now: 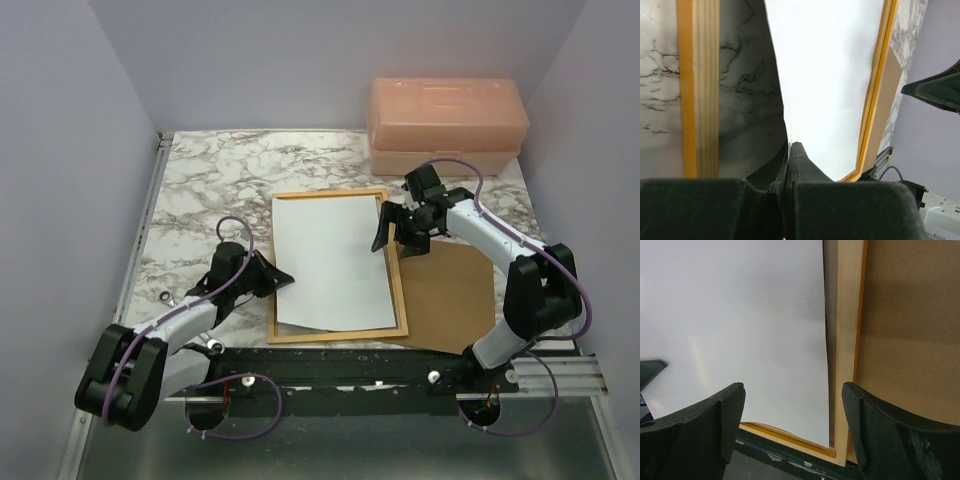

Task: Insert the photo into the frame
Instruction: Turn over the photo from the photo frame.

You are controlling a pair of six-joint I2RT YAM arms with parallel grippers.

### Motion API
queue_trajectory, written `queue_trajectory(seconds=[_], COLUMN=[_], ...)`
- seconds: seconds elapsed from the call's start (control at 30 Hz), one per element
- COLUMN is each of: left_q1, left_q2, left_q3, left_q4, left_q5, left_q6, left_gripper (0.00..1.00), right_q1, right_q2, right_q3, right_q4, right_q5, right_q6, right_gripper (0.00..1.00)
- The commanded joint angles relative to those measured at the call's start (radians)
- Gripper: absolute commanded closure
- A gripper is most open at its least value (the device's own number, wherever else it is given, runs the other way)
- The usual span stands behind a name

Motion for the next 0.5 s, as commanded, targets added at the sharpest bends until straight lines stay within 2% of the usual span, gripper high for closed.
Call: queue_trajectory(seconds=[0.0,0.37,0.4,0.47], left_q1=[-0.021,-0.063,-0.064,-0.067], left_q2=[0.096,0.170,0.166,0.152], left_q3=[0.059,0.099,0.103,0.115], left_q4=[0.094,0.092,0.078,0.015], left_q5=[0.069,0.046,0.041,0.025], left_q6=[0.034,0.043,0.050,0.072], left_gripper=[1.00,0.99,0.89,0.61], right_q1=[-0.011,-0.021,-0.021,-0.021], right_q2=[0.007,0.032,0.035,0.043], right_q3=[-0.020,-0.061,-0.066,-0.075], right_q4=[0.016,0.039,0.043,0.049], right_q5=[0.021,0.032,0.034,0.034], right_q6=[0.003,0.005,0.006,0.006], right_gripper=[0.14,0.14,0.14,0.14])
